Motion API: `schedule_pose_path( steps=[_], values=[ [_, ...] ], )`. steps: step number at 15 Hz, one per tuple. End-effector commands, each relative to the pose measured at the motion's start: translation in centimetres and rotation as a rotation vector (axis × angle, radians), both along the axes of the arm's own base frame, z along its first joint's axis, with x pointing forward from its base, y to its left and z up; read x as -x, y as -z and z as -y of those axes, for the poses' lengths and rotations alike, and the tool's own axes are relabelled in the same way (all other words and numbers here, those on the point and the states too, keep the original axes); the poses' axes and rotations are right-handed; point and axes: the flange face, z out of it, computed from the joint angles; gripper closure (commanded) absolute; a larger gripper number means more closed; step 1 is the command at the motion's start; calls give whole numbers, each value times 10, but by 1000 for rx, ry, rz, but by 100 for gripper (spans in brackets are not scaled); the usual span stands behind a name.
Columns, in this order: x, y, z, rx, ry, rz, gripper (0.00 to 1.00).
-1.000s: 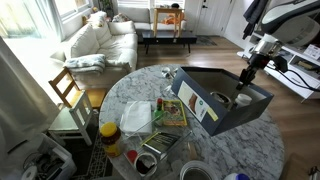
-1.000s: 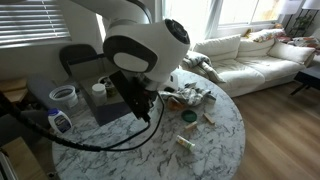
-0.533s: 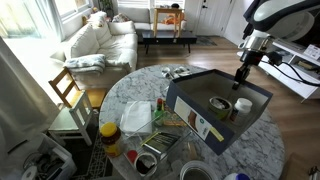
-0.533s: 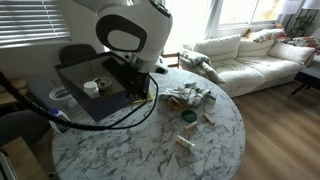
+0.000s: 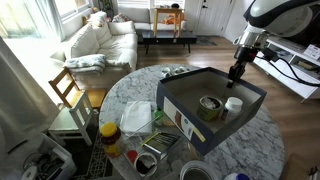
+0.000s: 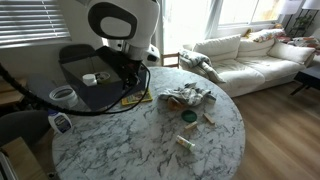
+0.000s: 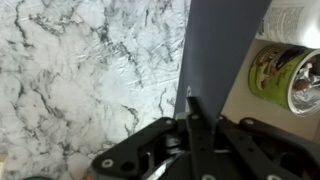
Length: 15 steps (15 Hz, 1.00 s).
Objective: Put the yellow tin and white and orange container in the box then put the box on the clear container
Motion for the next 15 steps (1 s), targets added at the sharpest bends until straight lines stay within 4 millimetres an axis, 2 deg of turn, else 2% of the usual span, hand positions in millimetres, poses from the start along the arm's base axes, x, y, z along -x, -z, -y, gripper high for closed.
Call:
schedule_pose_path(
  steps=[1, 2, 5, 9, 15],
  values=[
    [0, -6, -25, 31, -5, 13, 99],
    [-5, -1, -12, 11, -7, -3, 97],
    [-10, 0, -24, 22, -18, 5, 97],
    [-8, 2, -23, 23, -17, 5, 99],
    [-19, -2, -64, 17, -65, 6, 99]
  ],
)
